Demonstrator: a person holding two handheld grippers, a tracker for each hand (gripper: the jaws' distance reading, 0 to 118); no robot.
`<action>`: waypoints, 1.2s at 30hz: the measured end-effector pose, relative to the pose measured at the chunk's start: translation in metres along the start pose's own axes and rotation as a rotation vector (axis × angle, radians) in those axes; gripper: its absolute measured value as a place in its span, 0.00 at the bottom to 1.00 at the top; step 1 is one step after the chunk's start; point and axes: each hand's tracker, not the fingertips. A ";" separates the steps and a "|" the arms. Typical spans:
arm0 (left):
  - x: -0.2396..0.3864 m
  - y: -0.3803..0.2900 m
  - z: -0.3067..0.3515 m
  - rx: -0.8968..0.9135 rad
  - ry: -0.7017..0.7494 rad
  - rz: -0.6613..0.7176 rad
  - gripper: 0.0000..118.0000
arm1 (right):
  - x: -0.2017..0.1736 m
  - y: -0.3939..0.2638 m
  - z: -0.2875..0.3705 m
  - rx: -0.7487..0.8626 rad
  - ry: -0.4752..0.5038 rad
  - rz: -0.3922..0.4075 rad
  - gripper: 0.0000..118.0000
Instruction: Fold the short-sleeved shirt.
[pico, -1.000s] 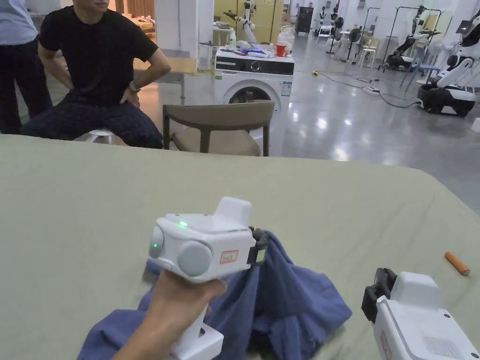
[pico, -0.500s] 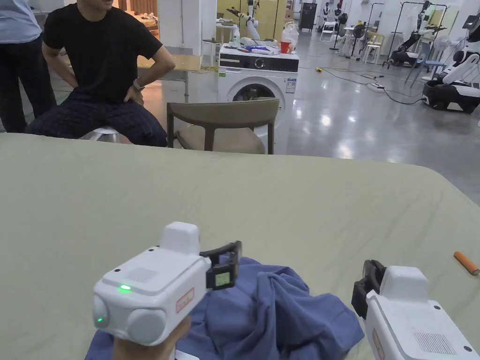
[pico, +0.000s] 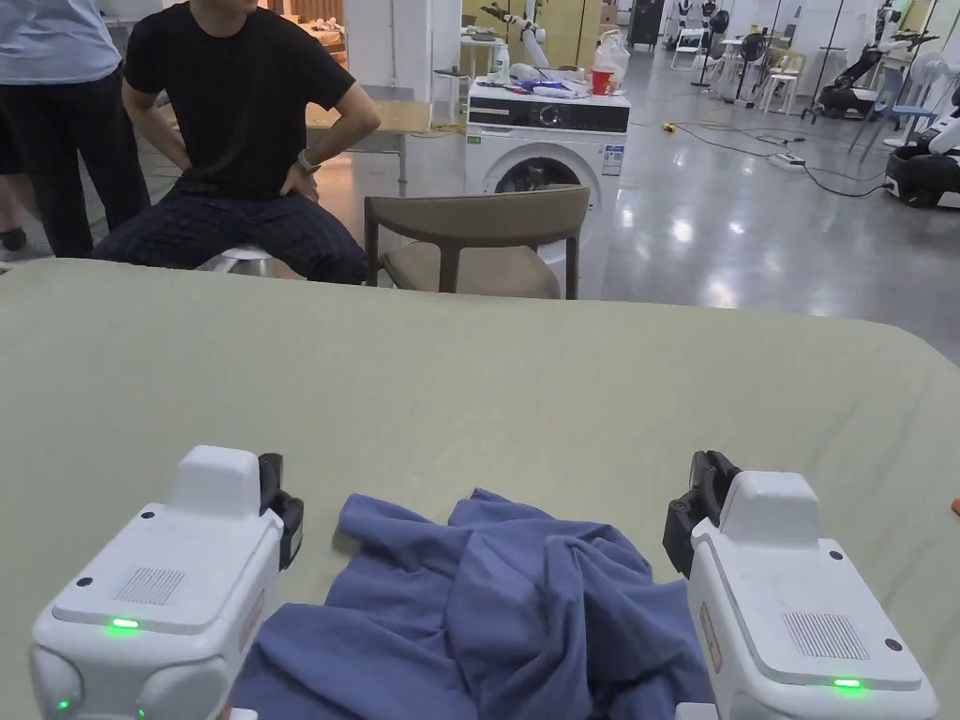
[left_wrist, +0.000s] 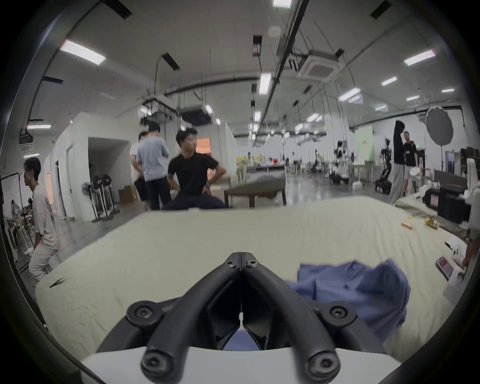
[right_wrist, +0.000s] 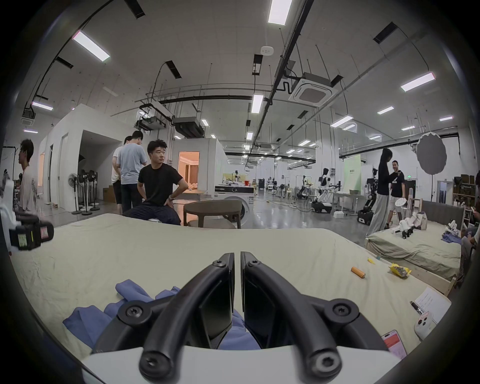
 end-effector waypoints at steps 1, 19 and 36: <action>-0.008 -0.005 -0.006 -0.076 -0.018 0.022 0.00 | 0.001 -0.001 -0.002 -0.008 0.002 0.001 0.03; -0.017 -0.127 -0.075 -0.776 0.023 0.060 0.49 | 0.040 -0.040 0.000 -0.139 -0.047 -0.008 0.03; -0.024 -0.100 -0.043 -0.645 -0.085 0.103 0.00 | 0.100 -0.118 -0.096 -0.776 0.078 -0.017 0.62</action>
